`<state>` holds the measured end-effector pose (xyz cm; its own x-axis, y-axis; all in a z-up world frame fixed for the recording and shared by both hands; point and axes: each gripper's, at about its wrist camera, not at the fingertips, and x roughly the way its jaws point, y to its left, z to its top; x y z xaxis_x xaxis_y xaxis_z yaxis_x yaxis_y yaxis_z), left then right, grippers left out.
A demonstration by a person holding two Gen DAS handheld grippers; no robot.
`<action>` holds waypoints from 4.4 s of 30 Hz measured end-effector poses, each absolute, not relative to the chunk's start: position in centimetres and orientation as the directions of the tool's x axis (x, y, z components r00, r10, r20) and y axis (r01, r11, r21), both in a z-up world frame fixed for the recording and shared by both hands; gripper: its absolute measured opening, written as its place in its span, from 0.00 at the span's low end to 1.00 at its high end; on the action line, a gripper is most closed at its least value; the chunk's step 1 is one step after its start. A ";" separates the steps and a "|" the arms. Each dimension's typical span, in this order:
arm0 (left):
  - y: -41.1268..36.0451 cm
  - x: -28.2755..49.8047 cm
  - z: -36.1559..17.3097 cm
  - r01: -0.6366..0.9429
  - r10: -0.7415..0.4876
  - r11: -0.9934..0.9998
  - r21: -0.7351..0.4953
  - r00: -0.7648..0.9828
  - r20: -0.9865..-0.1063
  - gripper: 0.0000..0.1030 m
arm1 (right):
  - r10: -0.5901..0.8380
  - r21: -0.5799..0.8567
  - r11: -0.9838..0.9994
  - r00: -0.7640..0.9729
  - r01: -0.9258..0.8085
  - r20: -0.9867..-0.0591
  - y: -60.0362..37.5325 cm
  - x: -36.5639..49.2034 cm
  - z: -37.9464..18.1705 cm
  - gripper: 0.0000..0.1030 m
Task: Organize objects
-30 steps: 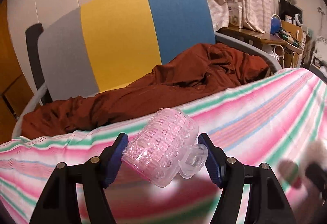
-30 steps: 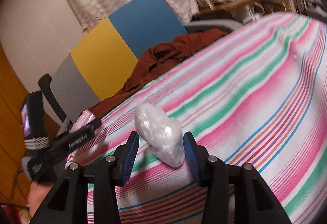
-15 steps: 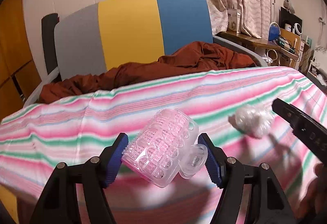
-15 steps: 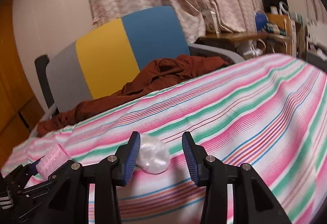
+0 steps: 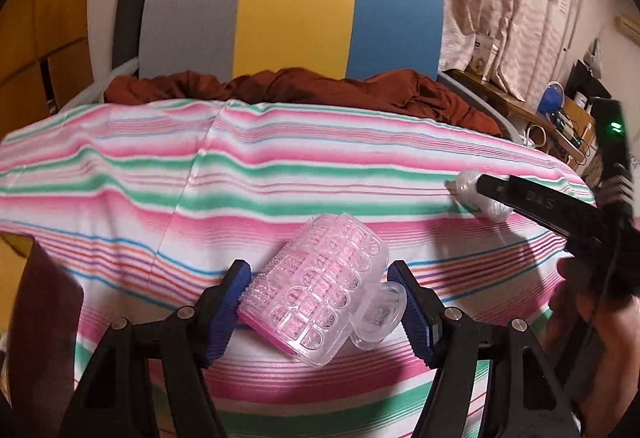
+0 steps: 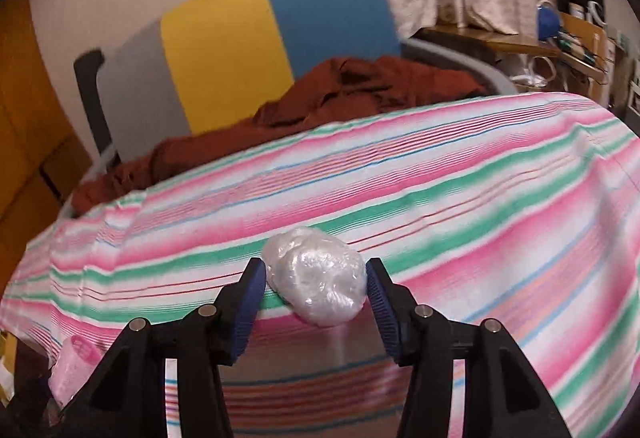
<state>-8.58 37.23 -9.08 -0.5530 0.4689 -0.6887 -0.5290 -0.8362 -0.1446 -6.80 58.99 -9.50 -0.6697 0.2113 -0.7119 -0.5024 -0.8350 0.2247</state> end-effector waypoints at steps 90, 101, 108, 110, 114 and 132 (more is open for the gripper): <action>-3.8 -0.2 -3.1 0.049 0.076 -0.985 -0.163 -0.731 -0.678 1.00 | -0.142 -0.024 -0.968 -0.620 0.252 -0.772 14.9 -6.1 -3.5 0.37; -3.6 -0.1 -2.8 0.084 0.036 -0.987 -0.137 -0.714 -0.699 1.00 | -0.151 -0.005 -0.969 -0.606 0.248 -0.781 13.9 -6.4 -3.3 0.45; -3.4 -0.1 -2.5 0.080 0.031 -0.989 -0.127 -0.719 -0.694 1.00 | -0.155 0.025 -0.977 -0.626 0.212 -0.764 14.9 -5.7 -2.2 0.46; -3.3 0.0 -2.2 0.086 0.021 -0.989 -0.120 -0.724 -0.690 1.00 | -0.155 0.046 -0.982 -0.637 0.185 -0.755 15.9 -5.3 -1.8 0.46; -3.1 0.3 -1.9 0.086 0.014 -0.990 -0.113 -0.732 -0.681 1.00 | -0.155 0.098 -0.987 -0.647 0.124 -0.747 18.0 -4.3 -1.4 0.47; -1.8 0.6 -1.2 0.046 -0.019 -0.999 -0.017 -0.670 -0.742 1.00 | -0.054 0.056 -0.998 -0.692 0.020 -0.720 17.3 0.4 1.0 0.59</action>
